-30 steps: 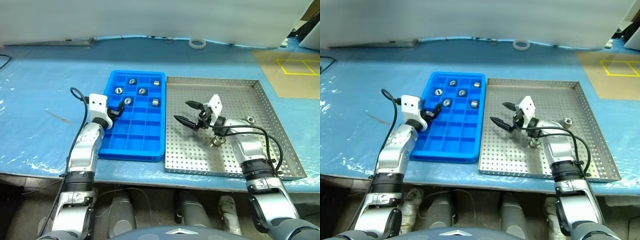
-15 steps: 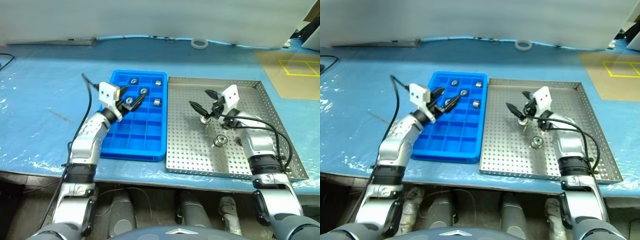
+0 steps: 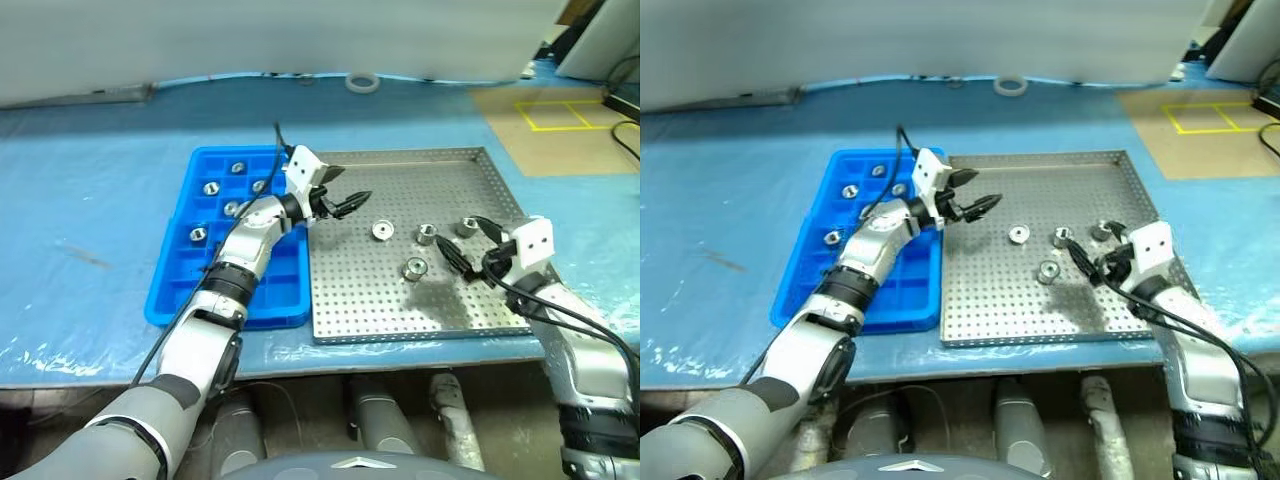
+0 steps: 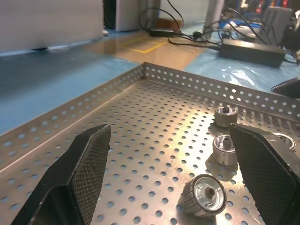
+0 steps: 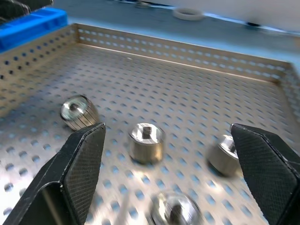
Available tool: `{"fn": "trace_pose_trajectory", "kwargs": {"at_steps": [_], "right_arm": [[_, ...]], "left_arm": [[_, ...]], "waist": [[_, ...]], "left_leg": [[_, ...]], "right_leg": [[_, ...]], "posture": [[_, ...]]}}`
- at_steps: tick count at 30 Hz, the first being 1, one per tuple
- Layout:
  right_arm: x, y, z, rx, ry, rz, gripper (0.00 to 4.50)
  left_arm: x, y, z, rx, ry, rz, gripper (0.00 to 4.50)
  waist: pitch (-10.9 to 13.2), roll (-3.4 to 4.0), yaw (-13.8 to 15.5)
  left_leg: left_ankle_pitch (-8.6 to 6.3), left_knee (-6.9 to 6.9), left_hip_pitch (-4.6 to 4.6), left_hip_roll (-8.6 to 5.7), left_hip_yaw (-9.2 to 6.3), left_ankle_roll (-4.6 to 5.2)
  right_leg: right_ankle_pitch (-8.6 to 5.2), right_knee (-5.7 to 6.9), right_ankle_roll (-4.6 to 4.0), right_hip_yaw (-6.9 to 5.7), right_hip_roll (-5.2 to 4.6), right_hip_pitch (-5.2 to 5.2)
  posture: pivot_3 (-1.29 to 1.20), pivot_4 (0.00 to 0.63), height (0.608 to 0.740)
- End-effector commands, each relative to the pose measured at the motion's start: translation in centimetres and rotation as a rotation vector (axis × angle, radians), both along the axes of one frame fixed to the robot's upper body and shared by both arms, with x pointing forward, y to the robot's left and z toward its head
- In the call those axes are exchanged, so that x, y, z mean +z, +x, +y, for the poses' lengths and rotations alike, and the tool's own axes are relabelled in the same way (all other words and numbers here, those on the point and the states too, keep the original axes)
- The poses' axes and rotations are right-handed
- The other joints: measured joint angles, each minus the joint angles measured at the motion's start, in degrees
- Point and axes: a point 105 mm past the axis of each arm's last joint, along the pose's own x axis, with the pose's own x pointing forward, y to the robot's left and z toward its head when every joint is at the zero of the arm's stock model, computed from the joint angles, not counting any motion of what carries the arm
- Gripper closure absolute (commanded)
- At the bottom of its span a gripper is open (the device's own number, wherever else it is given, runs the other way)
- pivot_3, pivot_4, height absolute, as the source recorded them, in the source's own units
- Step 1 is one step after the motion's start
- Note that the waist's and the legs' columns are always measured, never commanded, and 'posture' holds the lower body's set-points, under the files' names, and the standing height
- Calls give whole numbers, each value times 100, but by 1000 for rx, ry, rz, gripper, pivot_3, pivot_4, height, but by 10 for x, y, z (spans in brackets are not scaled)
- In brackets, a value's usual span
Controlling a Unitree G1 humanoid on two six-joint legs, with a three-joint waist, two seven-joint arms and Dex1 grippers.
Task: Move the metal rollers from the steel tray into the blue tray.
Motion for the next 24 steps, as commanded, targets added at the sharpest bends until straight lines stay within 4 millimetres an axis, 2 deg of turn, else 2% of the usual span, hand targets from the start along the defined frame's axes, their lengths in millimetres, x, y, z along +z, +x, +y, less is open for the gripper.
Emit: {"fn": "trace_pose_trajectory", "kwargs": {"at_steps": [1, 5, 9, 16, 19, 24], "right_arm": [[18, -14, -4, -49, 7, -60, 0], [17, -23, -6, -83, 11, -55, 0], [12, -27, -4, -93, 4, -37, 0], [15, -27, -7, -107, -30, -34, 0], [19, -24, -6, -102, -31, -42, 0], [18, -19, -2, -88, -40, -44, 0]], "left_arm": [[0, 10, -5, 45, 60, -26, 246], [-10, 21, -1, 134, 110, -6, 246], [-24, 21, -4, 149, 150, 36, 246], [-56, 19, 4, 177, 231, 139, 246], [-57, 21, 10, 205, 228, 153, 900], [-48, 24, 11, 214, 188, 140, 2493]], "waist": [[-2, 3, -195], [-2, 4, -564], [-3, 5, -843], [-3, 6, -1053], [-3, 6, -1122], [-3, 6, -1181]], "left_leg": [[-1, 0, -8, 0, -2, 2], [-28, 24, -41, -22, -6, 46], [-44, 39, -71, -38, -13, 73], [-55, 45, -85, -49, -19, 92], [-57, 48, -82, -54, -22, 95], [-66, 47, -45, -83, -27, 109]], "right_leg": [[3, -11, 5, -4, 0, 0], [14, -52, 22, -3, -21, 3], [17, -79, 27, -8, -38, 6], [20, -103, 30, -27, -58, 22], [22, -111, 35, -35, -67, 36], [19, -130, 41, -72, -111, 88]], "posture": [[-758, 150, 740], [-792, 150, 740], [-805, 150, 740], [-807, 150, 740], [-803, 150, 740], [-764, 150, 740]]}}
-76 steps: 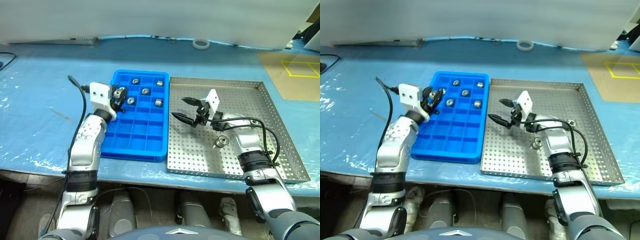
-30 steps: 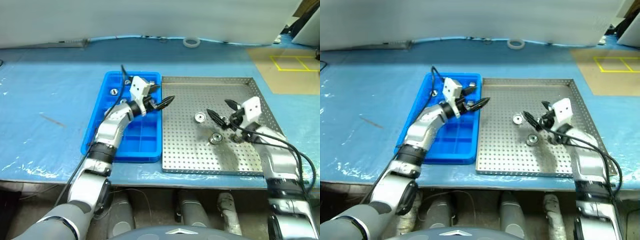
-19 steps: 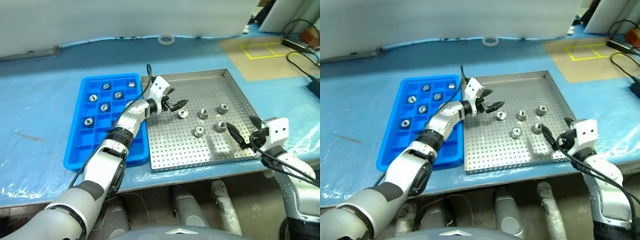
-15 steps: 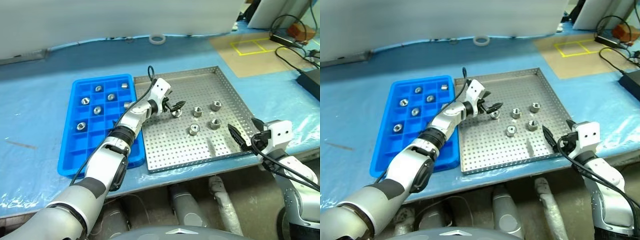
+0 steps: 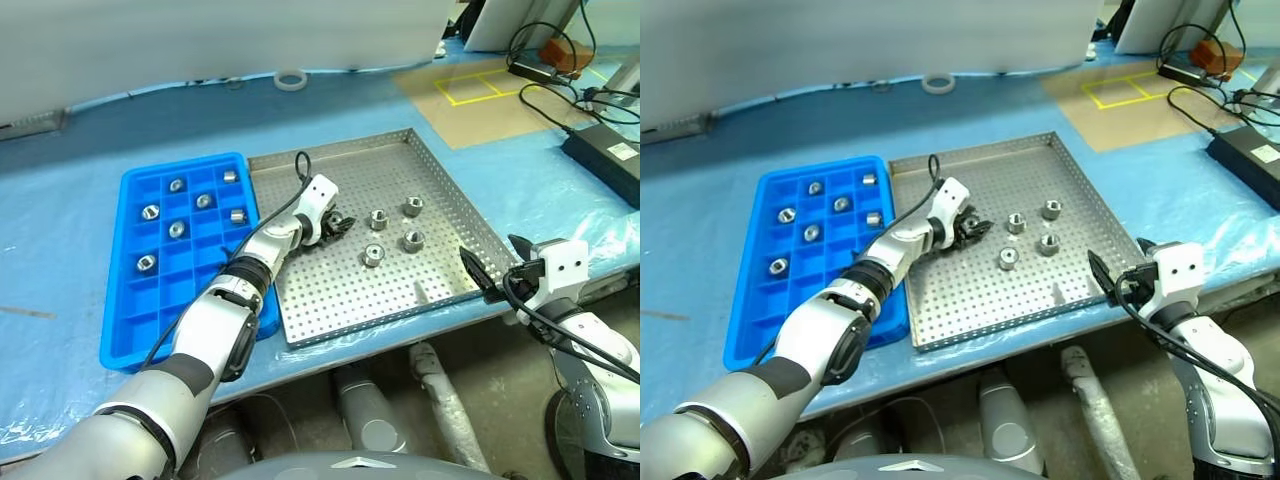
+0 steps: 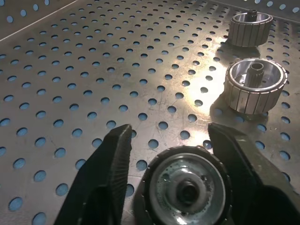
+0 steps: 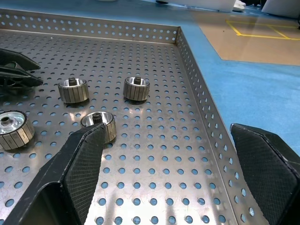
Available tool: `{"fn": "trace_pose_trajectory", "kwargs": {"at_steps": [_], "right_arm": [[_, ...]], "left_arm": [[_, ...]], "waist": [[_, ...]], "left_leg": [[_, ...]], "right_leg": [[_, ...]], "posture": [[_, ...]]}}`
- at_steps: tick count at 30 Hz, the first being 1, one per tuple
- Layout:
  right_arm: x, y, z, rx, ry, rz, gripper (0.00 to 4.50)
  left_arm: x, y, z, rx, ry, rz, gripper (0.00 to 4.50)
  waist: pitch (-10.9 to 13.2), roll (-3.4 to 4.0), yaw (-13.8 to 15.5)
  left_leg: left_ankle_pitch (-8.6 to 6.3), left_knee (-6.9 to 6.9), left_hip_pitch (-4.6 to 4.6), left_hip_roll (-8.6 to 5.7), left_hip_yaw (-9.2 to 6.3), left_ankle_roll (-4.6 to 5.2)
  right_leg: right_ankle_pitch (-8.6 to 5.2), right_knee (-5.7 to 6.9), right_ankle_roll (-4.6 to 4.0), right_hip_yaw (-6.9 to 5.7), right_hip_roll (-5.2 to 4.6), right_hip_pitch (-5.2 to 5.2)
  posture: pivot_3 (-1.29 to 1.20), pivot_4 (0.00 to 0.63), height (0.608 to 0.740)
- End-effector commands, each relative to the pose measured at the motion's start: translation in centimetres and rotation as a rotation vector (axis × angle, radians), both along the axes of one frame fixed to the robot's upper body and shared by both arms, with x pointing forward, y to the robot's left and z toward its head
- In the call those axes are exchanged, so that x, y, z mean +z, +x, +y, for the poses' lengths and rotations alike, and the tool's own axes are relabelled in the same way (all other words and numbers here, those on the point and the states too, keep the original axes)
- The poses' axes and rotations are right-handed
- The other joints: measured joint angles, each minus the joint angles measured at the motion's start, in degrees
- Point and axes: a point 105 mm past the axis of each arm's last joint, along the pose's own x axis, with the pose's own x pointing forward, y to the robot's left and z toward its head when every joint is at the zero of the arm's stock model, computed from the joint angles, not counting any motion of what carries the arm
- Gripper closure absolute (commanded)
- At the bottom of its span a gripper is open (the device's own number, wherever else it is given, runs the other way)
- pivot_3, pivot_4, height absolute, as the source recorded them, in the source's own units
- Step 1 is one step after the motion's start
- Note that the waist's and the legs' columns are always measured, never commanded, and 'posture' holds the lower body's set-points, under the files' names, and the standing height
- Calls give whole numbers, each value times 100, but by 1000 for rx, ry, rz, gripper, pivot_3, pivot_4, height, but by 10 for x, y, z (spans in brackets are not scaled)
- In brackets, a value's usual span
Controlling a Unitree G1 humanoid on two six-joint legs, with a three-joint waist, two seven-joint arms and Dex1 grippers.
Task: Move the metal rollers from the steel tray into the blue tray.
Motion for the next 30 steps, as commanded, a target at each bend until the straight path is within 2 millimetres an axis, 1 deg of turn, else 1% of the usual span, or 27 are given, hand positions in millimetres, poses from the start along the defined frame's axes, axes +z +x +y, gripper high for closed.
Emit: {"fn": "trace_pose_trajectory", "kwargs": {"at_steps": [1, 3, 5, 8, 10, 11, 13, 15, 16, 19, 22, 26, 29, 30], "right_arm": [[12, 4, 4, 18, -25, -48, 0], [13, 8, 7, 27, -14, -56, 0], [15, 15, 12, 57, -1, -69, 0], [20, 31, 24, 122, 35, -92, 0], [25, 47, 36, 191, 76, -108, 0], [26, 55, 46, 246, 100, -107, 0], [29, 68, 63, 349, 135, -96, 0], [30, 78, 83, 471, 171, -80, 0], [31, 83, 92, 525, 183, -71, 0], [31, 95, 121, 670, 188, -46, 0], [29, 105, 147, 795, 174, -20, 0], [31, 114, 175, 909, 162, -12, 0], [31, 118, 189, 968, 155, -8, 0], [31, 118, 193, 981, 156, -7, 0]], "left_arm": [[19, 4, 0, 1, -64, -47, 2795], [26, 3, -2, -24, -108, -53, 2782], [38, 1, -2, -45, -180, -63, 2782], [58, 1, 4, -27, -272, -109, 2782], [72, 1, 16, 30, -320, -155, 2782], [79, -2, 24, 56, -342, -182, 2782], [87, -9, 36, 93, -361, -220, 2782], [90, -19, 54, 145, -363, -251, 2782], [92, -24, 62, 166, -359, -267, 2782], [100, -44, 86, 227, -371, -302, 2782], [103, -60, 108, 313, -358, -331, 2782], [105, -81, 132, 419, -338, -366, 2782], [101, -97, 145, 483, -327, -371, 2782], [98, -101, 147, 496, -315, -370, 2782]], "waist": [[0, 0, -9], [0, 0, -12], [0, 0, -8], [1, -1, 5], [0, -1, 39], [1, 0, 54], [0, 1, 98], [0, 1, 239], [0, 1, 328], [2, 4, 722], [3, 6, 1269], [7, 15, 1980], [7, 15, 2350], [7, 15, 2430]], "left_leg": [[-2, 0, -1, -11, -1, 3], [-5, 0, -3, -28, -4, 10], [-8, 1, -5, -41, -6, 16], [-11, 4, -10, -53, -8, 31], [-3, 6, -17, -56, -11, 49], [-1, 7, -16, -55, -12, 52], [1, 7, -16, -55, -16, 56], [3, 6, -19, -50, -26, 59], [4, 5, -20, -45, -31, 60], [10, 6, -21, -28, -36, 63], [17, 10, -19, -17, -33, 55], [28, 5, -5, 1, -25, 34], [27, 1, -3, 13, -19, 24], [24, 0, -5, 7, -19, 19]], "right_leg": [[-1, -1, 1, 0, -8, 2], [-1, -4, 2, 1, -22, 5], [-1, -5, 2, 0, -35, 6], [6, -5, -10, -5, -52, 9], [21, -4, -35, -18, -62, 10], [25, -2, -41, -24, -66, 12], [27, 4, -44, -54, -86, 16], [28, 11, -46, -84, -91, 20], [28, 13, -46, -91, -90, 22], [25, 31, -50, -101, -90, 19], [11, 66, -74, -100, -89, 8], [1, 93, -91, -99, -86, 4], [-4, 94, -99, -96, -88, 5], [-4, 95, -99, -96, -88, 7]], "posture": [[-751, 150, 740], [-745, 150, 740], [-673, 150, 740], [-581, 150, 740], [-489, 150, 740], [-462, 150, 740], [-353, 150, 740], [-242, 150, 740], [-217, 150, 740], [-89, 150, 740], [35, 150, 740], [139, 150, 740], [192, 150, 740], [199, 150, 740]]}}
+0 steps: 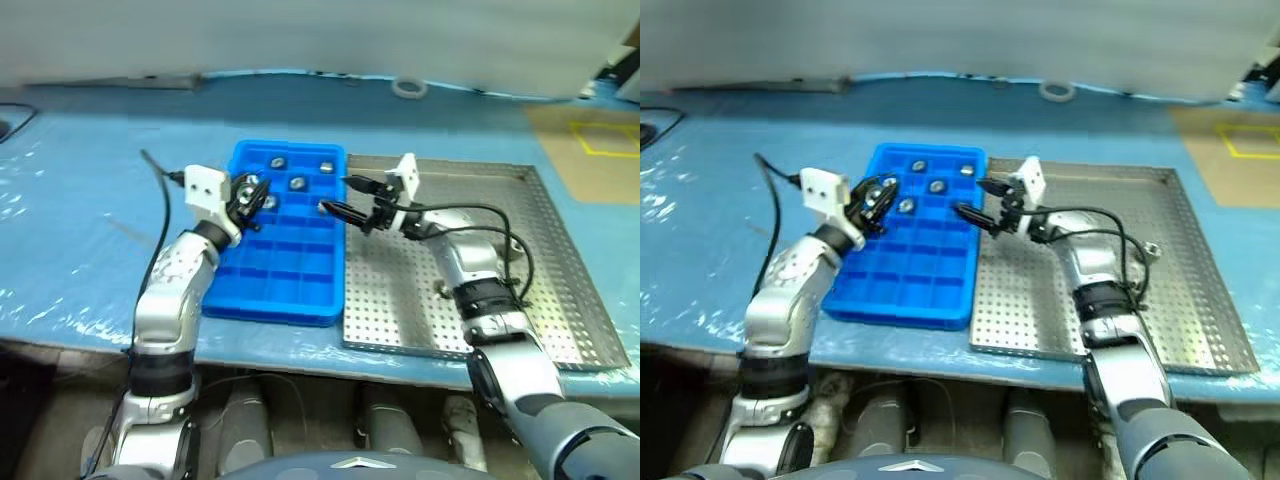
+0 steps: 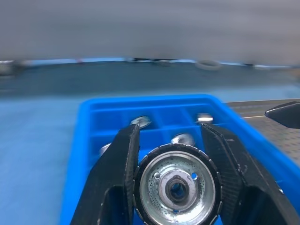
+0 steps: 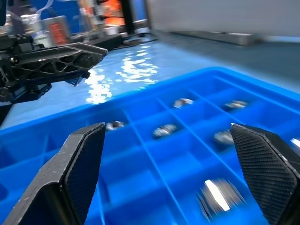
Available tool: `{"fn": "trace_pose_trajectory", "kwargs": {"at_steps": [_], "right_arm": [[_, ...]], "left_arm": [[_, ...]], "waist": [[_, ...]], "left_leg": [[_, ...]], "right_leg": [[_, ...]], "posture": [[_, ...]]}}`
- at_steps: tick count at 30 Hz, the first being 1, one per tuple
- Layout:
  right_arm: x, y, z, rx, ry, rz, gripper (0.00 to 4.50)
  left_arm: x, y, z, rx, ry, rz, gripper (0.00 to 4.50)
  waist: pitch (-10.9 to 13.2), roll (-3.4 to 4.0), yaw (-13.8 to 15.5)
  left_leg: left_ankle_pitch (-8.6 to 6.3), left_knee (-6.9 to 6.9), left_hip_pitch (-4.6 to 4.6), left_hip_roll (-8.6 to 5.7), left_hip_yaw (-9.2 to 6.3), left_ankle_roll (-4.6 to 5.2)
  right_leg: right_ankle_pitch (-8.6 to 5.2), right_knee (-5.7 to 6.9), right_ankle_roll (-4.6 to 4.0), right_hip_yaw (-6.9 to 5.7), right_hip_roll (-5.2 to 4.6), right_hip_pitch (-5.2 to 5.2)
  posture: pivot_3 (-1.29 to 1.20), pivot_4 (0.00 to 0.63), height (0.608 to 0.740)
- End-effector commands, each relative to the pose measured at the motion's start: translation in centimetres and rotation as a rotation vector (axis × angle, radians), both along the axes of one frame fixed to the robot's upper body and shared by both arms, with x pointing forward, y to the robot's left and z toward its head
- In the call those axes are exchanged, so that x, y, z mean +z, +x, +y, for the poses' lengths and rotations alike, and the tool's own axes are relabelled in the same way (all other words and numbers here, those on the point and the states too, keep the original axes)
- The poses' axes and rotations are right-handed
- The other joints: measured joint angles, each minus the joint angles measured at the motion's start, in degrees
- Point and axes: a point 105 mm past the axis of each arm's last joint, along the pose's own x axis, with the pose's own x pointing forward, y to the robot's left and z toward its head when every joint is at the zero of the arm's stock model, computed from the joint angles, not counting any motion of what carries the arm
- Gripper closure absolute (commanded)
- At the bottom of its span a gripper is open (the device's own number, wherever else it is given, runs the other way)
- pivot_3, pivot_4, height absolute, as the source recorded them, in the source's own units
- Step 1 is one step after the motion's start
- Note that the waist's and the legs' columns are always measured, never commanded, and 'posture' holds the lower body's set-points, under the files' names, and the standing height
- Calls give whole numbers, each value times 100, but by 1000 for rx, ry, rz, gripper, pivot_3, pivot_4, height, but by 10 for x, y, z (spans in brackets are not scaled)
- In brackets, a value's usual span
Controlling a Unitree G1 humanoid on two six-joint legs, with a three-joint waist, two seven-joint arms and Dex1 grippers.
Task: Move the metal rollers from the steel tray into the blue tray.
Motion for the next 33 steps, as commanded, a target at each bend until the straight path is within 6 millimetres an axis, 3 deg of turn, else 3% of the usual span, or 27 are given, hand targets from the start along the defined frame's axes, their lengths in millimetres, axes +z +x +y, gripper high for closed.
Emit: {"fn": "trace_pose_trajectory", "kwargs": {"at_steps": [1, 9, 15, 25, 30, 33], "right_arm": [[4, 1, 9, 52, -9, -36, 0], [-2, 0, 17, 91, -22, -42, 0], [-10, -2, 13, 68, -24, -38, 0], [-14, -3, 6, 21, -14, -39, 0], [-14, -4, 1, -8, -9, -45, 0], [-13, -4, -7, -38, -12, -52, 0]], "left_arm": [[9, -20, 6, 36, 11, -49, 2782], [-22, -47, 22, 63, 33, 46, 2782], [-35, -48, 32, 63, 69, 106, 2782], [-55, -48, 29, 11, 122, 224, 2782], [-53, -43, 29, -13, 105, 233, 1180], [-41, -34, 29, -45, 87, 196, 179]], "waist": [[0, 0, 151], [0, 0, 205], [0, 0, 189], [-2, 3, 164], [-2, 3, 162], [-2, 3, 162]], "left_leg": [[-2, 0, -1, -4, 0, -4], [14, -14, 15, -3, -9, -42], [47, -43, 32, 67, -22, -98], [63, -71, 45, 86, -19, -127], [65, -73, 60, 86, -12, -130], [68, -74, 65, 84, -12, -134]], "right_leg": [[0, -1, -1, 1, -1, 2], [0, 15, 1, 7, 7, 1], [1, 23, 1, 14, 83, -6], [1, 23, -1, 14, 103, -14], [1, 29, -1, 22, 103, -10], [1, 42, -1, 27, 103, -11]], "posture": [[205, 150, 740], [193, 150, 740], [165, 150, 740], [123, 150, 740], [92, 150, 740], [65, 150, 740]]}}
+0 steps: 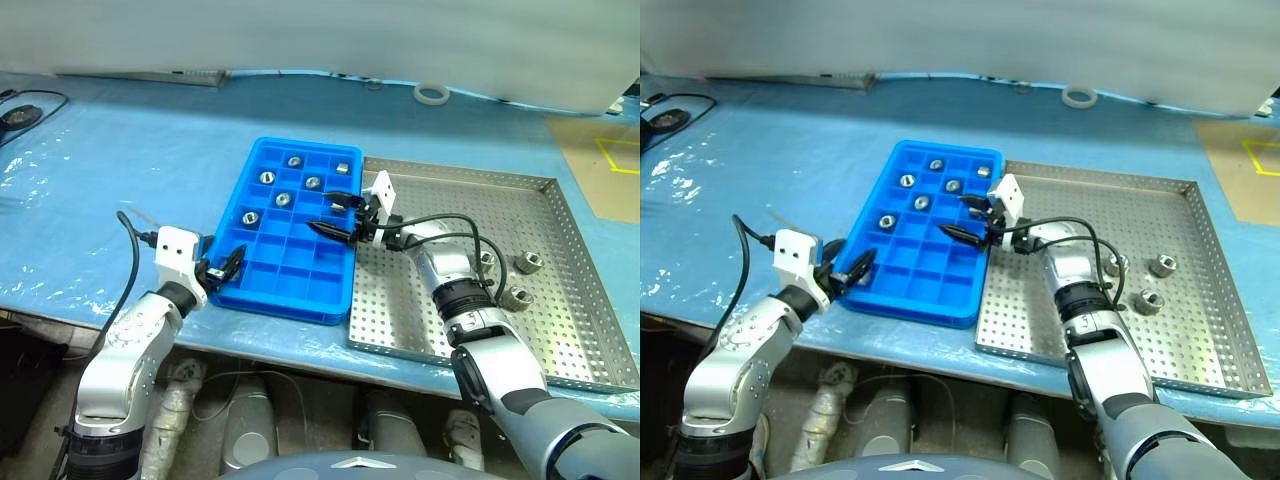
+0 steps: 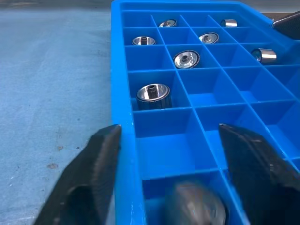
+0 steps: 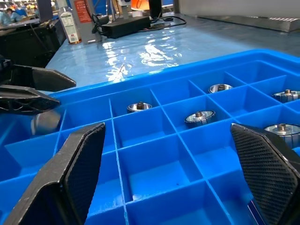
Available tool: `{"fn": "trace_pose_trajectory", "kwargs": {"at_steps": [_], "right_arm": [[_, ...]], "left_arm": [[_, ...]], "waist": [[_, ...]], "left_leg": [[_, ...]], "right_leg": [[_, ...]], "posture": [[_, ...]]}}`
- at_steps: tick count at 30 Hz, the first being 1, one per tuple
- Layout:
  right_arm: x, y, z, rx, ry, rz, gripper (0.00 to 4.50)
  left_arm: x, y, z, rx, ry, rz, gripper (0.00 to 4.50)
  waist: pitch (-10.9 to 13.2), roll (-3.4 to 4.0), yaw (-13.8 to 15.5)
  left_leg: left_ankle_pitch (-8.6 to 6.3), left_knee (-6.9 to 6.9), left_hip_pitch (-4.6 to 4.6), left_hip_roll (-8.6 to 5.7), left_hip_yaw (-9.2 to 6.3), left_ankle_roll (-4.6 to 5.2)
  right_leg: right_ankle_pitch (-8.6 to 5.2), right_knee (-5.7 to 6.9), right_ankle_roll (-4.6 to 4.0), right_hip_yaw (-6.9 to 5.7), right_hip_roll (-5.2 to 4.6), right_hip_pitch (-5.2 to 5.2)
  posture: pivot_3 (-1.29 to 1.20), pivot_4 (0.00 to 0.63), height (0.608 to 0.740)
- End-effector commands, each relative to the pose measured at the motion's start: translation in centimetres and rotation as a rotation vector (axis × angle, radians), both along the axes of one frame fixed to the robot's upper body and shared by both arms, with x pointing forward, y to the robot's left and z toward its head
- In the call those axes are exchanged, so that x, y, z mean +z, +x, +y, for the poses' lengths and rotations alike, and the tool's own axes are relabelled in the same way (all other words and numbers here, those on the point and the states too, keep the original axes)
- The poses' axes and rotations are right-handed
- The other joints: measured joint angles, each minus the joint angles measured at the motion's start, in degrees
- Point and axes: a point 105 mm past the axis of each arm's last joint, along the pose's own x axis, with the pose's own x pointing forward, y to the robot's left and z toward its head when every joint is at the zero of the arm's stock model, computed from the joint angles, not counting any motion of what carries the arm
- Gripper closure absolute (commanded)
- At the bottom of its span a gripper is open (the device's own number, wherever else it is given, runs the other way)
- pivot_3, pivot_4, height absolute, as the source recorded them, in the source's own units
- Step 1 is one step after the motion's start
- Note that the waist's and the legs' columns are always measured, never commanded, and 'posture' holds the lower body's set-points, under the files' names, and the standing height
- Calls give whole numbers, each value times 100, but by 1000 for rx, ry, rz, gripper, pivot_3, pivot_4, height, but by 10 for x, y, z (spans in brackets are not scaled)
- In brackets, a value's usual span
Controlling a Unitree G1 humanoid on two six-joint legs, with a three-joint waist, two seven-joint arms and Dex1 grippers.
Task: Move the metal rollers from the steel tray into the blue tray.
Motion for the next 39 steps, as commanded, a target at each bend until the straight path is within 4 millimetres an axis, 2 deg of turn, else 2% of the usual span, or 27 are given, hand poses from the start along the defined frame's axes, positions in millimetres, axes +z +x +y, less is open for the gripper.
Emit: {"fn": "trace_pose_trajectory", "kwargs": {"at_steps": [1, 4, 8, 13, 19, 24, 29, 33, 37, 38, 39], "right_arm": [[15, 1, -12, -41, 27, -52, 0], [17, 0, -22, -71, 23, -55, 0], [19, -5, -47, -149, 2, -68, 0], [18, -23, -89, -278, -45, -63, 0], [4, -52, -121, -386, -150, -4, 0], [-18, -72, -131, -399, -253, 104, 0], [-49, -81, -138, -430, -369, 197, 0], [-49, -79, -134, -433, -354, 197, 1277], [-20, -64, -121, -421, -183, 144, 2656], [-10, -60, -117, -414, -128, 124, 2861], [-1, -56, -114, -408, -86, 108, 2858]], "left_arm": [[22, 9, -1, -53, -31, -72, 19], [33, 17, -11, -136, -72, -102, 19], [47, 31, -41, -330, -108, -138, 19], [44, 39, -81, -542, -101, -152, 19], [39, 44, -119, -724, -94, -172, 19], [38, 47, -133, -786, -100, -178, 19], [34, 49, -133, -810, -74, -175, 19], [35, 51, -127, -793, -65, -177, 0], [37, 51, -118, -760, -54, -182, 0], [38, 51, -115, -747, -55, -186, 0], [39, 51, -112, -735, -57, -189, 0]], "waist": [[0, 0, -1], [0, 0, -32], [0, -1, -142], [0, -1, -338], [-1, -4, -729], [-1, -4, -975], [0, -6, -1120], [-1, -7, -1134], [-1, -7, -1178], [-1, -7, -1184], [-1, -6, -1180]], "left_leg": [[2, 1, 2, -2, 0, -2], [6, 2, 10, -7, 0, -9], [9, 1, 17, -18, 4, -11], [8, 0, 30, -41, 18, -6], [1, 0, 32, -42, 32, 7], [-2, 3, 39, -45, 40, 10], [-4, 5, 35, -45, 42, 14], [-6, 7, 31, -46, 41, 16], [-7, 7, 27, -45, 41, 19], [-7, 8, 24, -46, 41, 19], [-7, 8, 21, -45, 41, 19]], "right_leg": [[0, 7, 0, 0, -1, 0], [-1, 24, 0, 4, -3, -3], [-3, 39, 1, 15, -8, -2], [-6, 40, 8, 54, -10, -3], [-10, 36, 15, 76, -4, -12], [-36, 35, 58, 91, -1, -14], [-38, 29, 61, 95, 3, -17], [-38, 26, 62, 94, 3, -20], [-37, 25, 61, 93, 5, -23], [-37, 27, 60, 91, 4, -27], [-37, 28, 60, 87, 4, -30]], "posture": [[38, 150, 740], [-27, 150, 740], [-102, 150, 740], [-287, 150, 740], [-421, 150, 740], [-473, 150, 740], [-479, 150, 740], [-466, 150, 740], [-412, 150, 740], [-396, 150, 740], [-385, 150, 740]]}}
